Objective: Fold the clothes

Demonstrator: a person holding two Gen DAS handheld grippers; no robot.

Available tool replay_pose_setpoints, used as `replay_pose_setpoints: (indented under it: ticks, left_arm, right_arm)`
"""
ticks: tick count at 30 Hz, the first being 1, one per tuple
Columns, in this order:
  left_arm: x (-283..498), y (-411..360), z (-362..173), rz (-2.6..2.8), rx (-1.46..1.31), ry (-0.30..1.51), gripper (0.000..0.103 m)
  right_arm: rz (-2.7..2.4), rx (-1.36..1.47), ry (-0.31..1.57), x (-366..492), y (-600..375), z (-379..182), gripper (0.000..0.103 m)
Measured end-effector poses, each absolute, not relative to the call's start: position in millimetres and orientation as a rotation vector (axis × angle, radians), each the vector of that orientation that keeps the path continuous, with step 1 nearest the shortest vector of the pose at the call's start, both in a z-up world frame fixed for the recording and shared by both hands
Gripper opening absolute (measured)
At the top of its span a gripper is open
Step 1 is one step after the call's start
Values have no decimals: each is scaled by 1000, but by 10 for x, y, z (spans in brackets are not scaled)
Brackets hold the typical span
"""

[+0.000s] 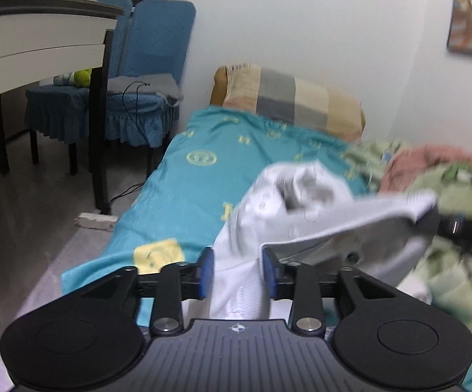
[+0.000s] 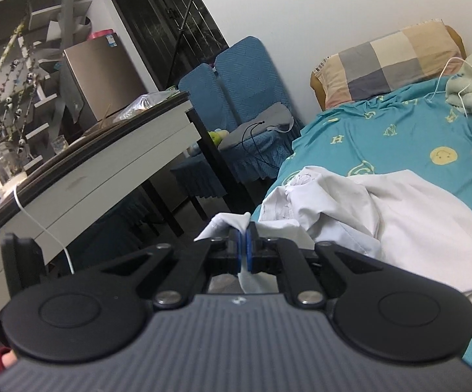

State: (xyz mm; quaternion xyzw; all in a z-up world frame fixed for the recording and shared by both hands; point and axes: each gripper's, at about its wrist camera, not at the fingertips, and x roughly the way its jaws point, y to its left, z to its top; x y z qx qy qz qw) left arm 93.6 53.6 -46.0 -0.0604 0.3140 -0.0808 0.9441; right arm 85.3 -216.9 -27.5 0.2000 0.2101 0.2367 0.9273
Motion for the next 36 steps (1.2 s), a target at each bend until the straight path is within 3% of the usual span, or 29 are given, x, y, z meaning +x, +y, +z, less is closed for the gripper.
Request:
replay_pose_setpoints:
  ticks: [5, 12, 16, 18, 21, 22, 30, 33, 35, 36]
  left_arm:
    - [828, 286, -639, -86, -37, 743, 54]
    - [802, 123, -822, 1, 90, 812, 54]
    - [860, 264, -862, 43, 20, 851, 54]
    - [830, 345, -775, 80, -1, 785, 45]
    - [750, 474, -521, 82, -70, 637, 13]
    - [727, 529, -429, 64, -119, 595, 8]
    - [651, 883, 94, -107, -364, 390, 4]
    - [603, 949, 167, -139, -401, 367, 4]
    - [579, 980, 205, -156, -416, 359, 3]
    - [563, 1001, 217, -165, -421, 354, 3]
  right_arm:
    - [473, 400, 417, 811, -2177, -292, 6]
    - [378, 404, 387, 796, -2288, -298, 6]
    - [301, 399, 358, 792, -2382, -271, 6]
    - [270, 394, 368, 828, -2432, -282, 6]
    - [240, 407, 423, 931, -2534, -339, 6]
    - [238, 413, 455, 972, -2569, -364, 6]
    - [302, 491, 664, 1161, -2671, -602, 10]
    - [352, 427, 640, 1099, -2520, -555, 22]
    - [389, 353, 615, 1031, -2369, -512, 45]
    - [407, 316, 603, 997, -2293, -491, 47]
